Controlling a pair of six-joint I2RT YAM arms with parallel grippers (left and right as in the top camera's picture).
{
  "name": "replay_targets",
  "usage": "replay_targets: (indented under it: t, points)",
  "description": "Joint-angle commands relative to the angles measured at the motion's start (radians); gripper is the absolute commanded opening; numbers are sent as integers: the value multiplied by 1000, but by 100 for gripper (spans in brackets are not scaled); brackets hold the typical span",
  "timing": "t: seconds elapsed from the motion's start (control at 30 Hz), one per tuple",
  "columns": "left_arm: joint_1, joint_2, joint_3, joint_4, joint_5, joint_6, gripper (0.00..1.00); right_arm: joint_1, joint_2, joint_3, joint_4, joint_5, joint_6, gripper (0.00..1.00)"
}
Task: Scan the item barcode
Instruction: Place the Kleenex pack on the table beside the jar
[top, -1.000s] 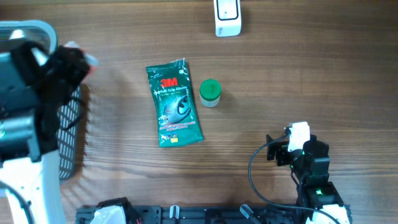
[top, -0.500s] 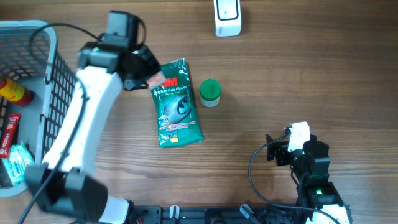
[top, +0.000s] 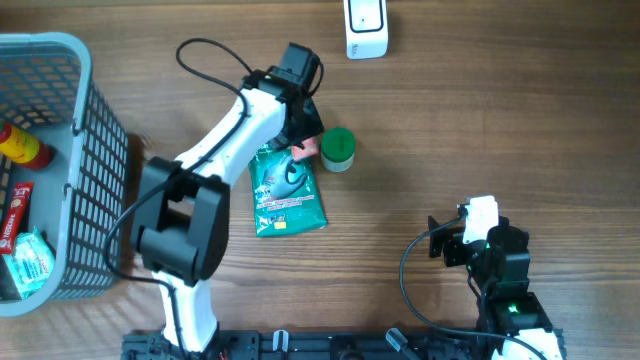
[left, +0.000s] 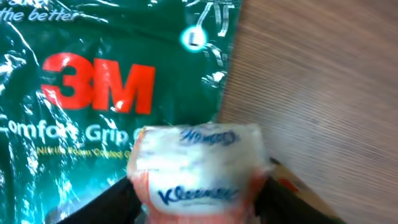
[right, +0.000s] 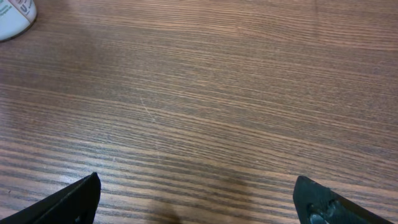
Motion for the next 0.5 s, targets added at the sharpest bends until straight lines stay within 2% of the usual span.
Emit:
replay_targets:
  t: [0.0,0.03,0.1,0.2,0.3,0.43,0.47]
  points:
    - [8,-13,11,4,-85,74,78,3,-4,-1,2,10,-10,100]
    - [10,-26,11,3,-85,88,91,3,-4,-1,2,10,-10,100]
    - [15,-92,13,-5,-97,96,100,3,-4,-1,2,10,-10,100]
    - [20,-197,32,-29,-148,96,100,3,-4,-1,2,10,-10,100]
    - [27,-345,74,-72,-267,117,100,3,-4,-1,2,10,-10,100]
    - [78,-606,84,-83,-542,145,100,3,-4,-1,2,10,-10,100]
    - [95,-636,84,-84,-558,145,100,3,-4,-1,2,10,-10,100]
